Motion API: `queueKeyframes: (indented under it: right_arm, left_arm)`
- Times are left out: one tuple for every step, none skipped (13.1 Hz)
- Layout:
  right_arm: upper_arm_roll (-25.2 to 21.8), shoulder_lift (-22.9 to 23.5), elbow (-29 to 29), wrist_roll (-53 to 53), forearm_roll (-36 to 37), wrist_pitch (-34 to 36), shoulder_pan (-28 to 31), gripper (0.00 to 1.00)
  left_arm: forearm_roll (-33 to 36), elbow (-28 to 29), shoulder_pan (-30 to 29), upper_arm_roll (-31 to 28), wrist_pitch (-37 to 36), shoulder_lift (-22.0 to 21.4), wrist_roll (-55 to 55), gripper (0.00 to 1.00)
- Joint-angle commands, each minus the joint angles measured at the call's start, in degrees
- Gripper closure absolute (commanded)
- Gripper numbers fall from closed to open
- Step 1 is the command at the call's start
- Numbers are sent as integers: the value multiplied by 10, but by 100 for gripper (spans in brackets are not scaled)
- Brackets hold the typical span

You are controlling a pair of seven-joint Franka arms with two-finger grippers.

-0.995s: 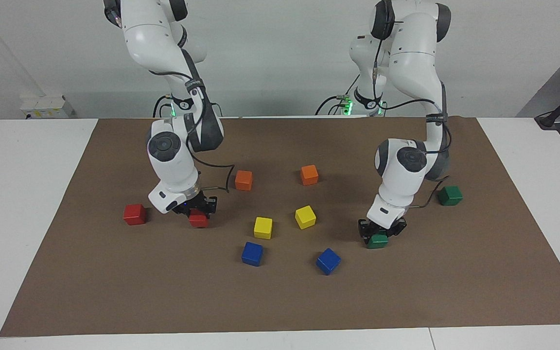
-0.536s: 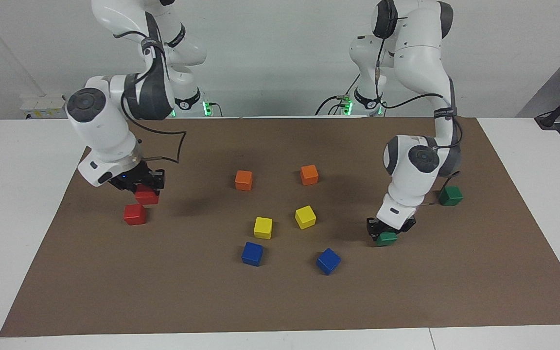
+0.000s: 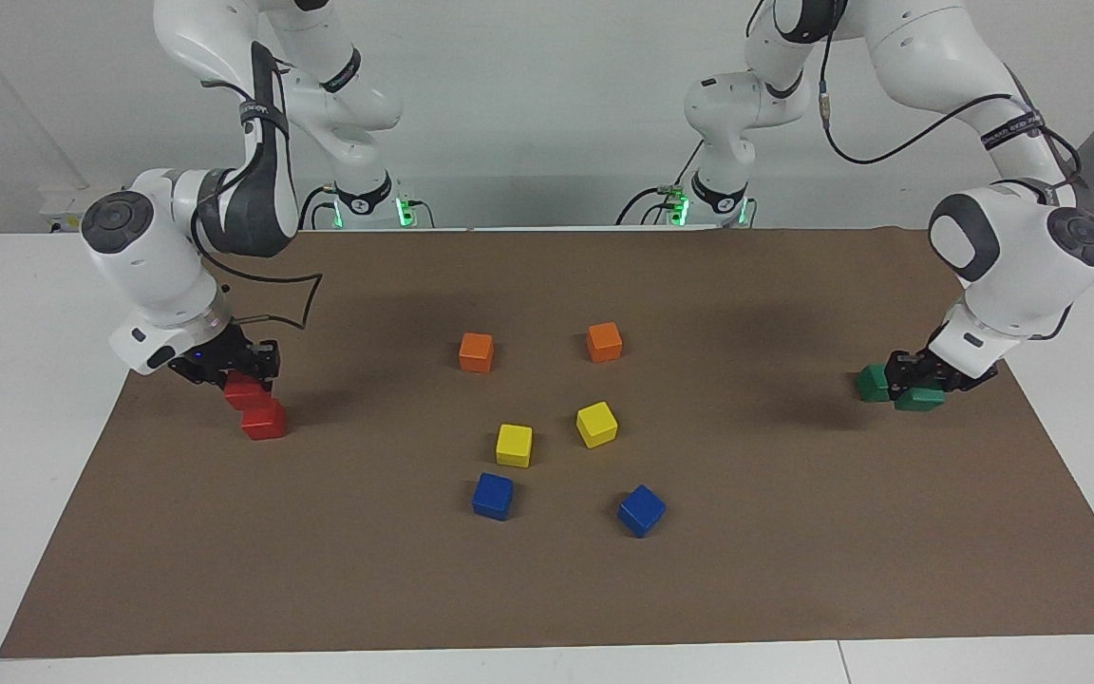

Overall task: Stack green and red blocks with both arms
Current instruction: 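Carry green toward green with the left gripper while the right gripper carries red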

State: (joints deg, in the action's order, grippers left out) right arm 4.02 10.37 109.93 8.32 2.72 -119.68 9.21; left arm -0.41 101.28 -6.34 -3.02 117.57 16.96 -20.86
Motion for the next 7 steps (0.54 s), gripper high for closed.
queueKeyframes:
  right_arm:
    - [7, -17, 40, 7, 4, -38, 19, 100]
    - [7, -14, 43, 9, 4, -47, 23, 100]
    - [7, -14, 49, 9, 4, -56, 24, 100]
    - [7, -14, 51, 9, 4, -58, 26, 100]
    - [7, -11, 51, 9, 4, -63, 29, 100]
    - [7, -10, 52, 9, 4, -70, 29, 100]
    - [7, -8, 53, 7, 4, -71, 29, 100]
  left_arm:
    - [5, 92, -2, 6, 42, -45, -22, 100]
    - [5, 111, -18, 7, 41, -54, -39, 100]
    - [5, 126, -30, 7, 34, -61, -58, 100]
    - [5, 136, -38, 7, 28, -66, -61, 100]
    - [5, 138, -44, 7, 23, -69, -65, 100]
    - [5, 139, -46, 7, 28, -69, -68, 100]
    - [5, 151, -46, 7, 45, -70, -68, 100]
